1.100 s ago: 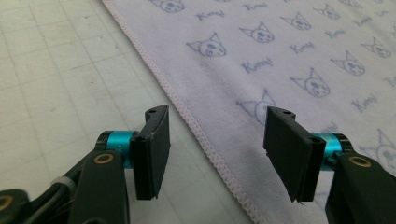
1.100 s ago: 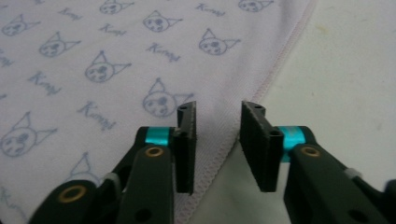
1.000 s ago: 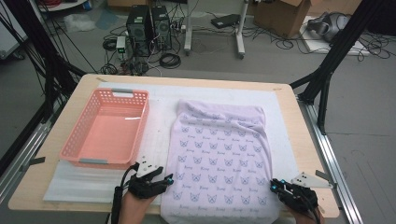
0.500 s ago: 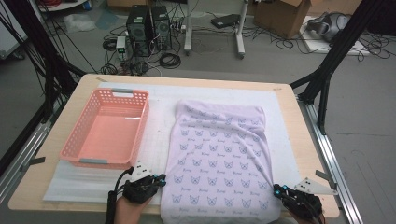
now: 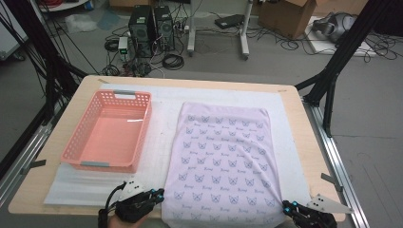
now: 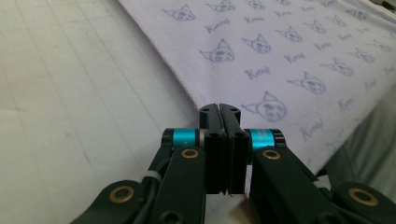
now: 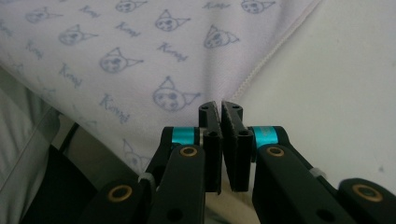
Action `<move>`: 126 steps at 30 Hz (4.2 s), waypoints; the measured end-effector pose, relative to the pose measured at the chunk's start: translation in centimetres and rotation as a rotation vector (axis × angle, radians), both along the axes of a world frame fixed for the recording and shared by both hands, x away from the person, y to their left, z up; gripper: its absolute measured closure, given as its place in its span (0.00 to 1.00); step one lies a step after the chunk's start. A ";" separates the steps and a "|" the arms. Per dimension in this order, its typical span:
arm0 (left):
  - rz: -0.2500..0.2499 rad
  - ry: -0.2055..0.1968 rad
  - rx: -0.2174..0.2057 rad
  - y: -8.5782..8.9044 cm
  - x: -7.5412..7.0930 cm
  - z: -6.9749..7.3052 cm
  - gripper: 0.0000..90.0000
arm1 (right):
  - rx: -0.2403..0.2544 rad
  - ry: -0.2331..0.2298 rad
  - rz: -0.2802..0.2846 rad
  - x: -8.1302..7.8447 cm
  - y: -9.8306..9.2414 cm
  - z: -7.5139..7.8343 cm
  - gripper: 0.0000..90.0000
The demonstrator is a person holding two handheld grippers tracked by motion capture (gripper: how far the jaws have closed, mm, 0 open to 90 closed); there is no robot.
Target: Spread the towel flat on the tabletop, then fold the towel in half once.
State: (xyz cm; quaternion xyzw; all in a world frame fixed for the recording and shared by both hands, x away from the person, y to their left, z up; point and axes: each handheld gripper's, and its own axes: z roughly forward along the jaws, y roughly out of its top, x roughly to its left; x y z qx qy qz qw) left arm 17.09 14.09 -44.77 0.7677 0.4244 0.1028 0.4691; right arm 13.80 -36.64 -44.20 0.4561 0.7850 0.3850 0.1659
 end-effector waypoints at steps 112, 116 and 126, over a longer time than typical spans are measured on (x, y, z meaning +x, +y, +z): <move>-0.055 -0.207 -0.133 -2.6 12.6 1.2 0.19 | 0.081 -0.254 0.009 12.0 0.0 1.5 0.22; -0.054 -0.203 -0.132 -2.5 12.7 1.2 0.19 | 0.082 -0.247 0.003 12.2 0.0 1.4 0.22; -0.044 -0.192 -0.135 -2.3 12.9 1.4 0.19 | 0.091 -0.241 -0.006 11.9 -0.2 1.5 0.22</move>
